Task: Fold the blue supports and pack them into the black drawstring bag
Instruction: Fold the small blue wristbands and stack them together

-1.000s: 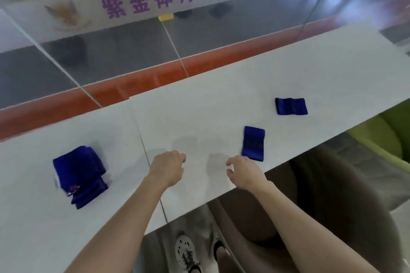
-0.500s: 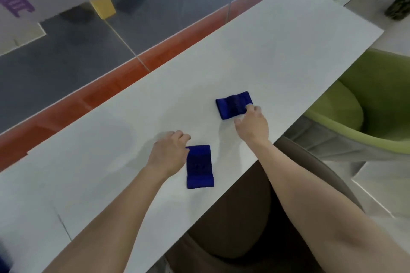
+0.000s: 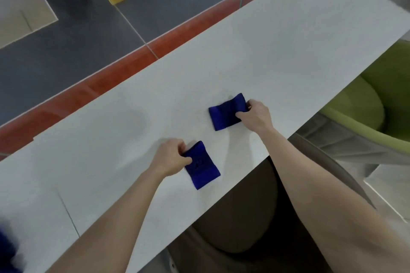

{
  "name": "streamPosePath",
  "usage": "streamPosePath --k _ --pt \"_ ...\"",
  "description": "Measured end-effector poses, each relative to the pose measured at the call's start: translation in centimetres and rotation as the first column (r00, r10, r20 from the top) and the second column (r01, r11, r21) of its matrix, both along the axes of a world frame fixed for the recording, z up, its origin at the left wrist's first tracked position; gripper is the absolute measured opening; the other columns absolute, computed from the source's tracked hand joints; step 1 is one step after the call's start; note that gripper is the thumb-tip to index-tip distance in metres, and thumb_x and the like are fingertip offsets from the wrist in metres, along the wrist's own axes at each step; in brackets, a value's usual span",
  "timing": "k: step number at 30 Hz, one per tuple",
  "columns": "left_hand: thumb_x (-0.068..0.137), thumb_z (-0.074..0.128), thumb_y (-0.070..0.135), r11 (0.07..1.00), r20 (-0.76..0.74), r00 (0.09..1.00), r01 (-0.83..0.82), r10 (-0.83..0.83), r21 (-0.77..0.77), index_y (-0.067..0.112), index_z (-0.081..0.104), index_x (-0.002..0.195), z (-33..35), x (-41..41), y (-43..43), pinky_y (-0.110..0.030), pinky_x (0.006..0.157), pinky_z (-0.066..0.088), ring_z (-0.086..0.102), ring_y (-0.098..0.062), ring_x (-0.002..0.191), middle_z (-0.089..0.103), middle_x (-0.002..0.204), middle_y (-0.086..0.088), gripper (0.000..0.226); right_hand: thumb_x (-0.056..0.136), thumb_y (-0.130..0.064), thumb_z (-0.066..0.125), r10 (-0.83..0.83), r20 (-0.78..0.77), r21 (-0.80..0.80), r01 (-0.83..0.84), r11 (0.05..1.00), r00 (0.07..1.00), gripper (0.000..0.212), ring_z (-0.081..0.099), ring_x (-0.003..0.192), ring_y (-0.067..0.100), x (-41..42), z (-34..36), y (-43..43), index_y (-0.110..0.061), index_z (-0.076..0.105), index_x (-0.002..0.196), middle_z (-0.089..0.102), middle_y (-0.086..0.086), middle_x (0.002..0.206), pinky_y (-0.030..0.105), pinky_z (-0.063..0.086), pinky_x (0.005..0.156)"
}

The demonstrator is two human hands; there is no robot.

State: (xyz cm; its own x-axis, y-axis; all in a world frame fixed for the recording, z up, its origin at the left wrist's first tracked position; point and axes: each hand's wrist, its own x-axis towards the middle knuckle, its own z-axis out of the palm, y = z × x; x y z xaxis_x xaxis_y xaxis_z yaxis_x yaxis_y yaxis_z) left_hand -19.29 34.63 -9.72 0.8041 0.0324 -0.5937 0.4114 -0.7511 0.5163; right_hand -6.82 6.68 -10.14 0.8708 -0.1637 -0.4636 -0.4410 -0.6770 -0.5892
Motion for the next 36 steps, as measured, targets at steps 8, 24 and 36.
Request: streamPosePath --k 8,24,36 --pt "0.102 0.066 0.001 0.505 -0.239 0.696 -0.676 0.677 -0.537 0.004 0.061 0.130 3.3 -8.5 6.2 -0.050 0.090 0.068 0.079 -0.037 0.110 0.074 0.129 -0.023 0.029 0.100 -0.016 0.067 0.192 0.195 0.187 -0.229 0.955 0.962 0.014 0.072 0.072 0.019 -8.8 5.8 7.1 -0.026 0.070 0.109 0.072 -0.006 0.098 0.033 0.057 0.064" --pt "0.107 0.054 0.059 0.130 -0.402 0.453 -0.776 0.796 -0.617 0.007 0.079 0.124 12.4 -30.5 15.6 -0.047 0.080 0.067 0.080 -0.042 0.104 0.081 0.116 -0.023 0.060 0.076 0.018 0.059 0.722 0.352 0.382 -0.796 0.470 0.595 0.042 0.072 0.097 0.019 -30.6 15.7 24.1 -0.017 0.080 0.087 0.074 -0.007 0.099 0.044 0.061 0.090" --pt "0.098 0.082 0.027 0.531 0.156 0.548 -0.636 0.822 -0.559 0.014 0.073 0.103 13.8 -42.3 19.3 -0.052 0.075 0.069 0.077 -0.038 0.093 0.077 0.098 -0.015 0.017 0.081 0.001 0.066 0.932 0.076 0.207 -0.920 0.334 0.355 0.040 0.067 0.116 0.007 -38.2 16.8 27.7 -0.036 0.076 0.095 0.070 -0.016 0.120 0.037 0.054 0.108"
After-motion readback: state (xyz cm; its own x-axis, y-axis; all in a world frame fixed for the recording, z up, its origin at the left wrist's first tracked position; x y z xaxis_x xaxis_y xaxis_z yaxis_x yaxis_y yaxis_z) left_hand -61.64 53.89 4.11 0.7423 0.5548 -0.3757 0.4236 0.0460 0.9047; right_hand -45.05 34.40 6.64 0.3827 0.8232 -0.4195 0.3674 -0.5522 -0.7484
